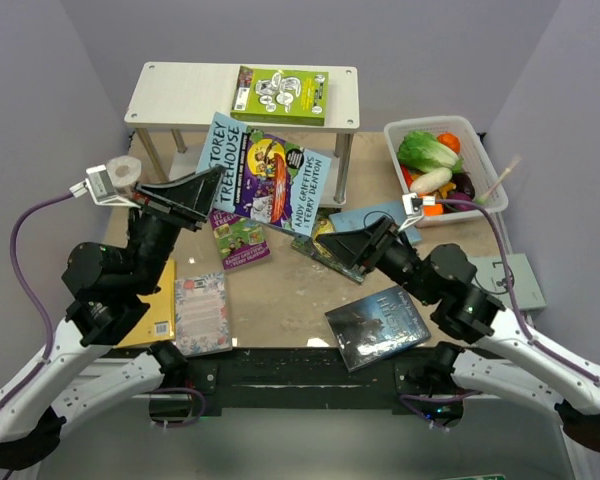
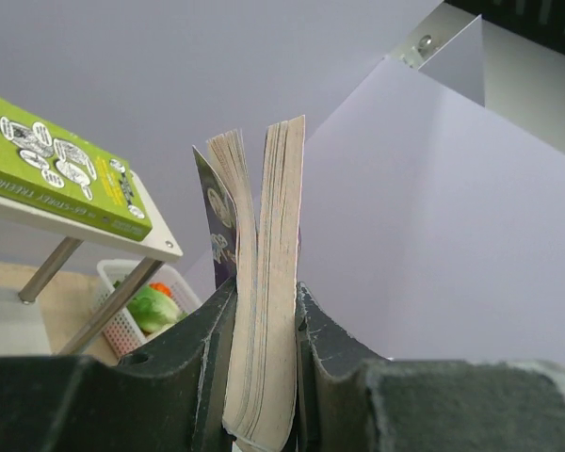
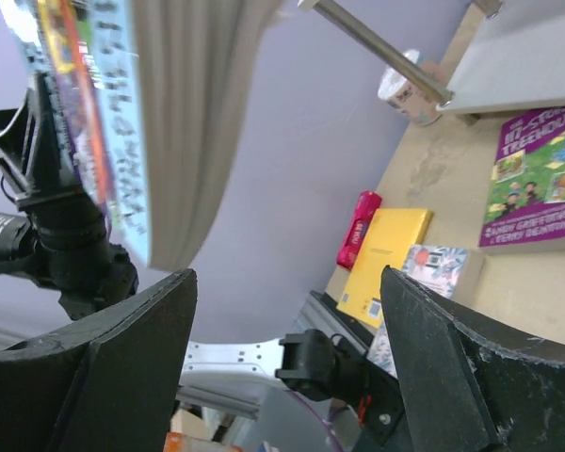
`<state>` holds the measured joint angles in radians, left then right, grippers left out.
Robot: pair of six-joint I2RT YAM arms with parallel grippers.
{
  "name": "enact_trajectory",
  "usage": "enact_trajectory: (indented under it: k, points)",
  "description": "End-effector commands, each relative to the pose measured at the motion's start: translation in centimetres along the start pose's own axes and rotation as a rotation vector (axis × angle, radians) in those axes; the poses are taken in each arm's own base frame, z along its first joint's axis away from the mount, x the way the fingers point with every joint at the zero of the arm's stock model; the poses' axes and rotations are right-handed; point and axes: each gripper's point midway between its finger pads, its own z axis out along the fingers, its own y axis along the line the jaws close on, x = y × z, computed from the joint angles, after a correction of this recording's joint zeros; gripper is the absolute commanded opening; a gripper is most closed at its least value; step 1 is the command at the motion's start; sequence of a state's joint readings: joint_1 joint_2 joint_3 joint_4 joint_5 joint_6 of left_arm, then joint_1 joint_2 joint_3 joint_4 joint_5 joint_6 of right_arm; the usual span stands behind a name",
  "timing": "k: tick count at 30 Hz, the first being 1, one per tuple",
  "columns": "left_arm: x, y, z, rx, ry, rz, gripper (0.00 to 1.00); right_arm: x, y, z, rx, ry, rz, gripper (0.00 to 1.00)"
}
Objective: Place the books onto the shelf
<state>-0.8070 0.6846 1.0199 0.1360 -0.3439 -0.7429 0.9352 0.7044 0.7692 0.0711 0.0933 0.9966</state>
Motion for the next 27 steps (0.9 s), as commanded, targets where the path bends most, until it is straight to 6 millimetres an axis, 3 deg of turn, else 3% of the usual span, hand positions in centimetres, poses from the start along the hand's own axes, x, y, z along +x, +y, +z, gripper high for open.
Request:
enact_trajectory:
  k: [1,7,15,17,23,27]
  points:
    - [-4.3,-4.2,0.5,0.125,-0.133,-0.120,0.00,-2.4,5.3,1.3,-0.198,-0.083,0.103,0.82]
    - [-3.9,-3.6,0.0,0.112,-0.122,-0.128,0.00,-4.4,6.5,0.6,-0.235,-0.166,0.075,0.82]
    - [-4.6,-3.5,-0.2,0.100,-0.133,-0.094,0.00,-4.0,4.6,-1.3,-0.214,-0.189,0.040,0.81]
    - [-4.5,-3.7,-0.2,0.110,-0.130,-0.099,0.00,-3.4,4.5,-0.7,-0.223,-0.168,0.037,0.81]
    - [-3.6,-4.1,0.3,0.136,-0.105,-0.109,0.00,-3.2,7.7,1.2,-0.334,-0.125,-0.016,0.81]
    - [-3.4,-4.2,0.3,0.141,-0.096,-0.113,0.00,-2.9,7.7,2.9,-0.323,-0.111,-0.031,0.81]
